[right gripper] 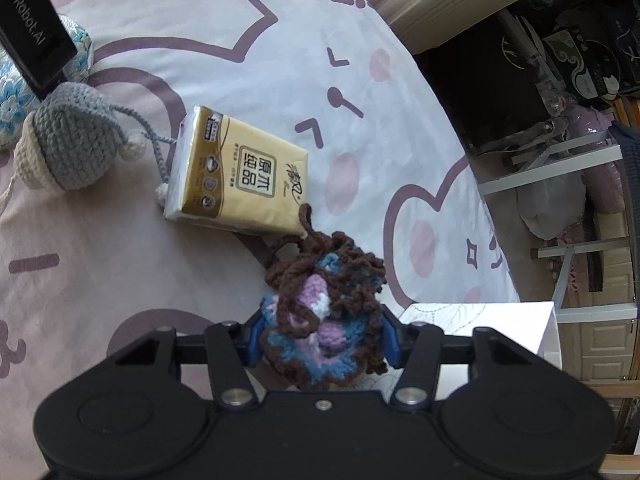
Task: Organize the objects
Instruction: 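Grasp the brown-blue crochet flower with the right tool while the left grasps the floral pouch, then carry the crochet flower with the right tool while the left carries the floral pouch to the box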
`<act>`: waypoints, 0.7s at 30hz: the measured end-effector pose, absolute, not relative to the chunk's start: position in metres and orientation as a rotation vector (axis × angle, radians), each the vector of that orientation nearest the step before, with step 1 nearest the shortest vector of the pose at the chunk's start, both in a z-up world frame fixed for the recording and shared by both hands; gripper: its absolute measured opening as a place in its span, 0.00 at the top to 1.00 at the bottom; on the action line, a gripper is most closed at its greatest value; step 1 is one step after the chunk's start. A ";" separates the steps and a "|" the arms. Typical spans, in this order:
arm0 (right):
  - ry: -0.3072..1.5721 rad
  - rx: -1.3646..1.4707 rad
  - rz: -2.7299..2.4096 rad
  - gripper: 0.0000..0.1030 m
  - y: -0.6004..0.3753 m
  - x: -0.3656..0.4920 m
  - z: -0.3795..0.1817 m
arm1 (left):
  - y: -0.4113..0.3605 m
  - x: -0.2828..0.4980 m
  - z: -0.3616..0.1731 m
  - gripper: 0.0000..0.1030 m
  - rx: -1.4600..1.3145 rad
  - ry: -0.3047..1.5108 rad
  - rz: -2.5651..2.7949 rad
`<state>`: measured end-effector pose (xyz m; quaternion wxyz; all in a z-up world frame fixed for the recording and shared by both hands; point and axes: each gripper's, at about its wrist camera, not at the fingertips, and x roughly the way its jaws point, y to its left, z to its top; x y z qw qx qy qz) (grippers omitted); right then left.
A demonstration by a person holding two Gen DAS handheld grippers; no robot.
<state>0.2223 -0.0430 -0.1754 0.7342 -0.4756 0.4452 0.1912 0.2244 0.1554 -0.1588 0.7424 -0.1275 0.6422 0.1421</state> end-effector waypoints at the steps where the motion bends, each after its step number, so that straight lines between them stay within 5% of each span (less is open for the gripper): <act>1: 0.975 -1.034 0.427 0.54 -0.044 0.222 -0.174 | 0.153 0.224 -0.157 0.11 -0.271 1.403 0.292; 8: 0.957 -0.971 0.458 0.62 -0.050 0.215 -0.158 | 0.148 0.217 -0.145 0.31 -0.240 1.384 0.285; 21: 0.908 -0.677 0.497 0.62 -0.058 0.183 -0.098 | 0.157 0.185 -0.115 0.38 -0.272 1.308 0.260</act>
